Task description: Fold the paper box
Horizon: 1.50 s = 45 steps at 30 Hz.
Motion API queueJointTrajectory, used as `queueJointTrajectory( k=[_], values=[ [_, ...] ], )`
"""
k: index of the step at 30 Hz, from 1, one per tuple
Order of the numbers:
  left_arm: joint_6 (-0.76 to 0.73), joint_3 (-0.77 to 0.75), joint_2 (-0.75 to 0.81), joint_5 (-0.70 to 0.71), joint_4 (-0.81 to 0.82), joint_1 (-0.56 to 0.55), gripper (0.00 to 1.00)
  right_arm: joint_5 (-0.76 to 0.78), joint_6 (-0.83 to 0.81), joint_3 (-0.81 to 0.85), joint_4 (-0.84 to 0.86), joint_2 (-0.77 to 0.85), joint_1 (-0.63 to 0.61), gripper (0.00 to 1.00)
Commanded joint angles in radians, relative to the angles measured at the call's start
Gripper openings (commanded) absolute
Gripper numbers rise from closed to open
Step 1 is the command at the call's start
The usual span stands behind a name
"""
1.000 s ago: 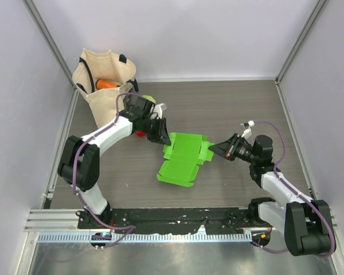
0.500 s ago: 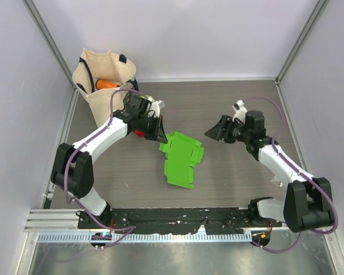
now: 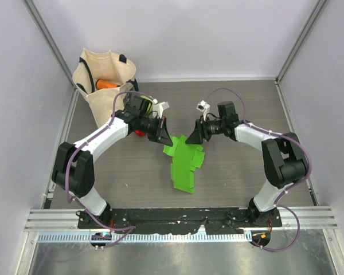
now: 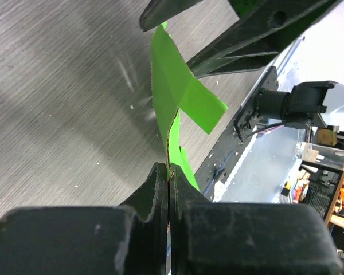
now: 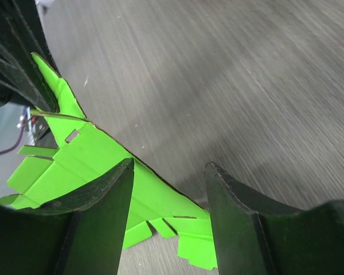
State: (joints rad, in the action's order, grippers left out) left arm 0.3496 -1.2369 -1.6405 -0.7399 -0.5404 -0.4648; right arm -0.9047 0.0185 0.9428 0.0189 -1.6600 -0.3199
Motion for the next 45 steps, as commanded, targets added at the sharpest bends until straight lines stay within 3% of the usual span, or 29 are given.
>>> queueJointTrajectory(
  k=[1, 10, 13, 17, 18, 19, 20, 22, 24, 25, 26, 30, 36, 39, 42, 45],
  values=[
    [-0.027, -0.006, 0.013, -0.104, 0.036, -0.002, 0.00, -0.256, -0.164, 0.109, -0.132, -0.049, 0.001, 0.57],
    [-0.063, -0.022, 0.010, -0.102, -0.004, -0.002, 0.00, -0.372, -0.080, 0.040, -0.027, -0.046, -0.008, 0.50],
    [-0.067, -0.024, 0.018, -0.101, -0.009, -0.002, 0.00, -0.372, -0.086, 0.037, -0.028, -0.037, -0.021, 0.41],
    [-0.086, -0.038, 0.033, -0.026, -0.039, -0.002, 0.01, -0.313, -0.025, 0.011, 0.032, -0.003, -0.022, 0.20],
    [-0.090, -0.044, 0.036, -0.012, -0.055, 0.000, 0.05, -0.304, 0.013, 0.011, 0.055, 0.002, -0.024, 0.15],
    [-0.095, -0.050, 0.050, 0.005, -0.059, 0.002, 0.20, -0.298, 0.032, 0.011, 0.065, 0.005, -0.024, 0.10],
    [-0.095, -0.052, 0.062, 0.035, -0.059, 0.003, 0.27, -0.275, 0.052, 0.007, 0.075, 0.006, -0.024, 0.01],
    [-0.087, -0.035, 0.091, 0.072, -0.037, 0.020, 0.40, -0.220, 0.090, 0.001, 0.070, 0.020, -0.027, 0.01],
    [-0.063, -0.015, 0.149, 0.118, 0.014, 0.043, 0.46, -0.165, 0.121, -0.013, 0.072, 0.032, -0.028, 0.01],
    [-0.055, 0.006, 0.172, 0.129, 0.035, 0.048, 0.63, -0.139, 0.154, -0.019, 0.069, 0.052, -0.031, 0.01],
    [-0.040, 0.022, 0.223, 0.141, 0.058, 0.054, 0.66, -0.114, 0.167, -0.036, 0.070, 0.063, -0.034, 0.01],
    [0.020, 0.106, 0.310, 0.094, 0.238, 0.057, 0.60, -0.002, 0.225, -0.065, 0.059, 0.124, -0.059, 0.01],
    [0.060, 0.094, 0.257, 0.036, 0.235, 0.055, 0.43, 0.105, 0.267, -0.058, 0.039, 0.175, -0.137, 0.01],
    [0.071, 0.093, 0.252, 0.033, 0.244, 0.054, 0.45, 0.153, 0.271, -0.041, 0.030, 0.167, -0.171, 0.01],
    [0.074, 0.108, 0.266, 0.056, 0.253, 0.049, 0.56, 0.170, 0.294, -0.038, 0.059, 0.157, -0.195, 0.01],
    [0.074, 0.106, 0.257, 0.071, 0.243, 0.046, 0.57, 0.197, 0.299, -0.033, 0.070, 0.157, -0.217, 0.01]
  ],
)
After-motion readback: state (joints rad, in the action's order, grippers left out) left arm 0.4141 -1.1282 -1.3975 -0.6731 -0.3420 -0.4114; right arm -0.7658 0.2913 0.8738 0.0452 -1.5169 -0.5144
